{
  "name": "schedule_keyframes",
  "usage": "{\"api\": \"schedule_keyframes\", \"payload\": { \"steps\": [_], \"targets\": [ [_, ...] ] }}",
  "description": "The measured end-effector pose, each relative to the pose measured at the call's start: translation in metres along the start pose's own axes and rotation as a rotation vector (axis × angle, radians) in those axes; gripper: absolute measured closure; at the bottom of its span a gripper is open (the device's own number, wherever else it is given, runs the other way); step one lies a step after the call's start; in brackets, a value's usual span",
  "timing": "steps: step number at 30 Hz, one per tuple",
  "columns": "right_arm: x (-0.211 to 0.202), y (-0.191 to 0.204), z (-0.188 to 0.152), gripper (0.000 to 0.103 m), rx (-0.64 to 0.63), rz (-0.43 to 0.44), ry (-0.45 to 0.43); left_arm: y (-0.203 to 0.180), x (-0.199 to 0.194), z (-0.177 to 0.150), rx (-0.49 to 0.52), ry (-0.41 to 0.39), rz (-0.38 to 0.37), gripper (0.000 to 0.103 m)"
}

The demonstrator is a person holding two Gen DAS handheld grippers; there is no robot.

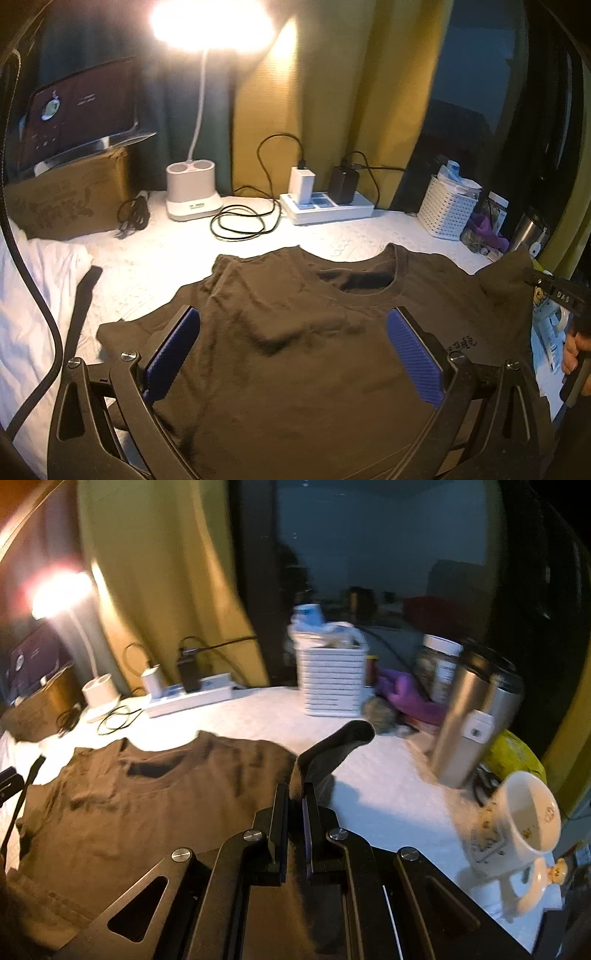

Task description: Fold small clothes

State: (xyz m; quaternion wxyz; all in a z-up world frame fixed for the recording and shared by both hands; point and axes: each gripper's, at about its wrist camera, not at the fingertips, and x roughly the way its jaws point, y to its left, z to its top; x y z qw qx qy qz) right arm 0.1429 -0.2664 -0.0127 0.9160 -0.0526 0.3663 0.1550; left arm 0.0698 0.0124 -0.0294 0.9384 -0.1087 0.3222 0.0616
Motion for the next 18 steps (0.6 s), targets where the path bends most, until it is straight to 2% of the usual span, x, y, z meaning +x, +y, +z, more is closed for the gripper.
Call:
{"api": "schedule_keyframes", "payload": {
  "steps": [11, 18],
  "targets": [
    [0.05, 0.077, -0.026, 0.097, -0.07, 0.062, 0.157, 0.046, -0.008, -0.012, -0.065, 0.006, -0.004, 0.003],
    [0.077, 0.089, -0.049, 0.096, -0.035, 0.082, 0.264, 0.061, -0.008, -0.018, -0.092, 0.013, -0.014, 0.003]
  ]
}}
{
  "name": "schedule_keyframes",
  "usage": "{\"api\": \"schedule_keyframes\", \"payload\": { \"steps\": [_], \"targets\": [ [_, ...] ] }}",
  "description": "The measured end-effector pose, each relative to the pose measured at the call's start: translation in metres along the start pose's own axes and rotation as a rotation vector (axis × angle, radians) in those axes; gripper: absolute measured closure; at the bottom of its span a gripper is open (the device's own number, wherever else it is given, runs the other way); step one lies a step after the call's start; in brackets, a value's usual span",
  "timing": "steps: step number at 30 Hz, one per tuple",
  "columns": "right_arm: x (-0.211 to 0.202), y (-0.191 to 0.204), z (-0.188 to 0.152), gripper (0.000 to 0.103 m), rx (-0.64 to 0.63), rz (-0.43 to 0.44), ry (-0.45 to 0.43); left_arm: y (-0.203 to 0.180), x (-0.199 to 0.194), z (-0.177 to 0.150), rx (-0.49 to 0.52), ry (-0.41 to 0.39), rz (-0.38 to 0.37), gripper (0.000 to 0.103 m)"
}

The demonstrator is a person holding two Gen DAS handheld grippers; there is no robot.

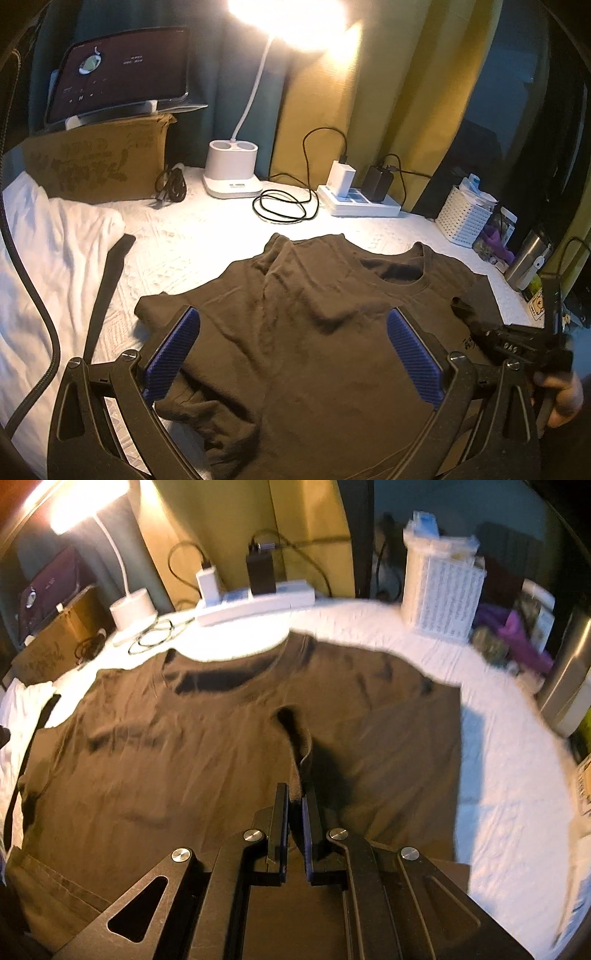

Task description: Fold small clothes

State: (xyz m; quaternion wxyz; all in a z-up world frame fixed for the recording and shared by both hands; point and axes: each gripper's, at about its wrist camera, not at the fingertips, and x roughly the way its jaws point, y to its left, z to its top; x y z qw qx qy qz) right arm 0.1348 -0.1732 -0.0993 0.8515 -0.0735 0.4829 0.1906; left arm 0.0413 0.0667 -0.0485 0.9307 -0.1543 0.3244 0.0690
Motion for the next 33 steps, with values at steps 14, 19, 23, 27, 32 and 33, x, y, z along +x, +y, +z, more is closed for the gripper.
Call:
{"api": "schedule_keyframes", "payload": {
  "steps": [14, 19, 23, 27, 32, 33],
  "targets": [
    [-0.018, 0.017, -0.017, 0.009, -0.028, 0.05, -0.013, -0.002, -0.012, -0.005, 0.017, 0.0, 0.021, 0.003],
    [-0.054, -0.016, -0.023, 0.009, 0.029, -0.007, -0.091, -0.012, -0.015, -0.007, 0.033, 0.001, 0.023, 0.003],
    [-0.056, -0.048, -0.034, 0.009, 0.096, -0.028, -0.076, -0.02, -0.014, -0.009, 0.039, 0.012, 0.022, 0.003],
    [-0.051, -0.066, -0.044, 0.009, 0.153, -0.001, -0.061, -0.026, -0.013, -0.012, 0.042, 0.029, 0.026, 0.003],
    [-0.05, -0.054, -0.049, 0.009, 0.13, 0.087, -0.06, -0.029, -0.017, -0.015, 0.045, 0.028, 0.037, 0.003],
    [-0.048, -0.048, -0.049, 0.009, 0.12, 0.096, -0.056, -0.028, -0.018, -0.015, 0.043, 0.028, 0.039, 0.003]
  ]
}}
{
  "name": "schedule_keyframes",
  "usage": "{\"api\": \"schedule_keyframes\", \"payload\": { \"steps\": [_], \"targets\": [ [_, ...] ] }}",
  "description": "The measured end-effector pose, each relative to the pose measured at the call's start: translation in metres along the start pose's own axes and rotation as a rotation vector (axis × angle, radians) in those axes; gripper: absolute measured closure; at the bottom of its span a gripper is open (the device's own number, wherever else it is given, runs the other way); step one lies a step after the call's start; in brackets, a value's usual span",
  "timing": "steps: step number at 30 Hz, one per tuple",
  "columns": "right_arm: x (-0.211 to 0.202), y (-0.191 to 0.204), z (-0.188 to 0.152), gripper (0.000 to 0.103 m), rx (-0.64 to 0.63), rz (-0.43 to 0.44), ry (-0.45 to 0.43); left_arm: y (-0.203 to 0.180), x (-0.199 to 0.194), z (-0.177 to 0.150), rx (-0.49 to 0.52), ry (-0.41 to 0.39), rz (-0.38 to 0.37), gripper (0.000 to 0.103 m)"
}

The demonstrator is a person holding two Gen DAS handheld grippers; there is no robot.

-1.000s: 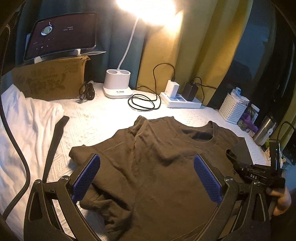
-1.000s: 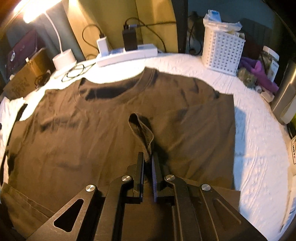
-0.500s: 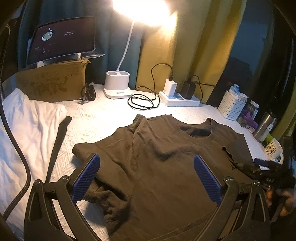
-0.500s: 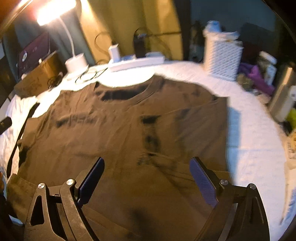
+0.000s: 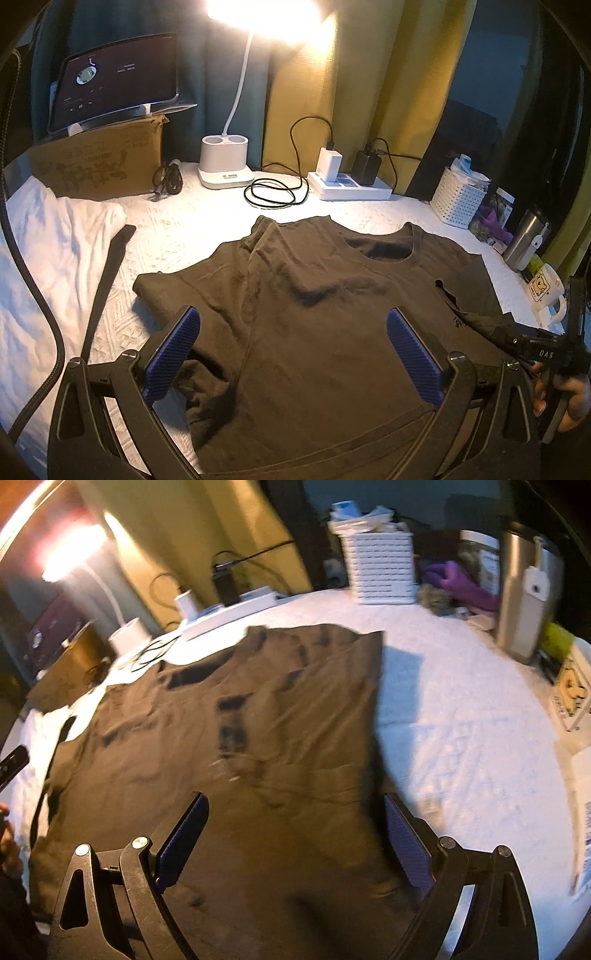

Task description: Fold small clothes

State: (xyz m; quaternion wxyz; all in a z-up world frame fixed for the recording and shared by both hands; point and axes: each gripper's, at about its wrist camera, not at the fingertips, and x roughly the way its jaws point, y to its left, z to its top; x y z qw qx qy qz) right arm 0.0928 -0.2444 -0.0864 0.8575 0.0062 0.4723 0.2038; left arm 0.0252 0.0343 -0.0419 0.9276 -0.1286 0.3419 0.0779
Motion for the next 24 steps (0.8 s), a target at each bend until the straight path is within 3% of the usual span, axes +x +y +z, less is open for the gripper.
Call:
{"api": "schedule_keyframes", "payload": {
  "steps": [11, 24],
  "targets": [
    [0.01, 0.046, -0.019, 0.009, -0.077, 0.063, 0.076, 0.033, -0.004, -0.011, -0.055, 0.017, 0.044, 0.003],
    [0.003, 0.065, 0.016, 0.009, -0.112, -0.019, 0.022, 0.111, 0.026, -0.001, -0.129, 0.06, 0.138, 0.003]
  ]
}}
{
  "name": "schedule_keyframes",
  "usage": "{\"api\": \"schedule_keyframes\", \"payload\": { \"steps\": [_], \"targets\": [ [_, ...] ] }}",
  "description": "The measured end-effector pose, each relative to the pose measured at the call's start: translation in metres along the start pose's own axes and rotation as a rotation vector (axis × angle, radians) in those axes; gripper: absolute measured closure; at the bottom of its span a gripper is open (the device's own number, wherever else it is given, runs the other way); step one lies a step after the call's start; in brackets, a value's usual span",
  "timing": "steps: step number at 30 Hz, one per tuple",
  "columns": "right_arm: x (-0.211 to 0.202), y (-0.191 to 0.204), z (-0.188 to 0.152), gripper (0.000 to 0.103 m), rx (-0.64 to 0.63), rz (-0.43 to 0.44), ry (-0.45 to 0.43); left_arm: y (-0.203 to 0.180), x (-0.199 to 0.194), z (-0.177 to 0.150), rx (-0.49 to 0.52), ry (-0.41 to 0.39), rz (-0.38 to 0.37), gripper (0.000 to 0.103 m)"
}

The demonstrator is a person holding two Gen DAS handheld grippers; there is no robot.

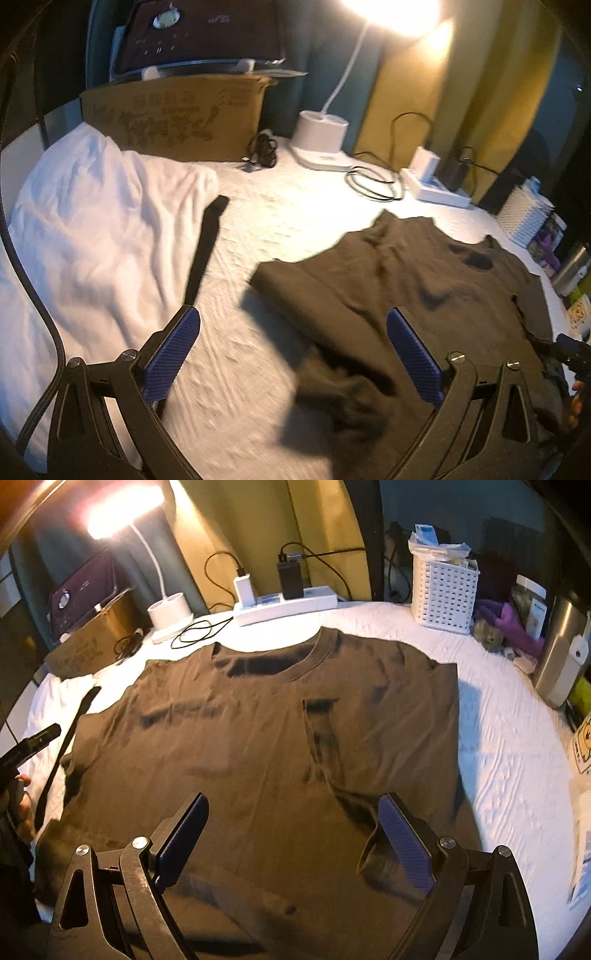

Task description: Fold small clothes

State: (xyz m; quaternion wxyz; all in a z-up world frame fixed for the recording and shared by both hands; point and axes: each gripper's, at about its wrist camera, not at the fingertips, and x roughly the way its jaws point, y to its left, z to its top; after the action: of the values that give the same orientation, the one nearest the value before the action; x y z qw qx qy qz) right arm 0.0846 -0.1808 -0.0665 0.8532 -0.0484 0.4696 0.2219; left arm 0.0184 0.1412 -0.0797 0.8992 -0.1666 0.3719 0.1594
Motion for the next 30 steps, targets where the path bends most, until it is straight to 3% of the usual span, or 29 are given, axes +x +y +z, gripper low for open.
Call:
{"api": "schedule_keyframes", "payload": {
  "steps": [7, 11, 12, 14, 20, 24, 30],
  "targets": [
    [0.021, -0.003, 0.015, 0.009, 0.02, -0.029, 0.029, 0.014, 0.038, 0.006, 0.027, 0.091, -0.044, 0.005],
    [0.028, -0.003, 0.019, 0.009, 0.018, -0.035, 0.039, 0.002, 0.049, 0.0, 0.083, 0.128, -0.089, 0.023],
    [0.03, -0.003, 0.02, 0.009, 0.018, -0.036, 0.04, -0.001, 0.049, -0.001, 0.104, 0.123, -0.095, 0.041],
    [0.032, -0.003, 0.022, 0.009, 0.017, -0.035, 0.043, -0.003, 0.049, 0.0, 0.119, 0.114, -0.084, 0.058],
    [0.035, -0.006, 0.022, 0.009, 0.022, -0.031, 0.047, 0.013, 0.041, 0.003, 0.058, 0.136, -0.049, 0.057],
    [0.036, -0.01, 0.02, 0.009, 0.03, -0.03, 0.047, 0.021, 0.024, -0.005, 0.073, 0.135, -0.036, 0.057],
    [0.033, -0.008, 0.018, 0.009, 0.022, -0.019, 0.038, 0.014, 0.007, -0.017, 0.087, 0.155, -0.124, 0.057]
  ]
}}
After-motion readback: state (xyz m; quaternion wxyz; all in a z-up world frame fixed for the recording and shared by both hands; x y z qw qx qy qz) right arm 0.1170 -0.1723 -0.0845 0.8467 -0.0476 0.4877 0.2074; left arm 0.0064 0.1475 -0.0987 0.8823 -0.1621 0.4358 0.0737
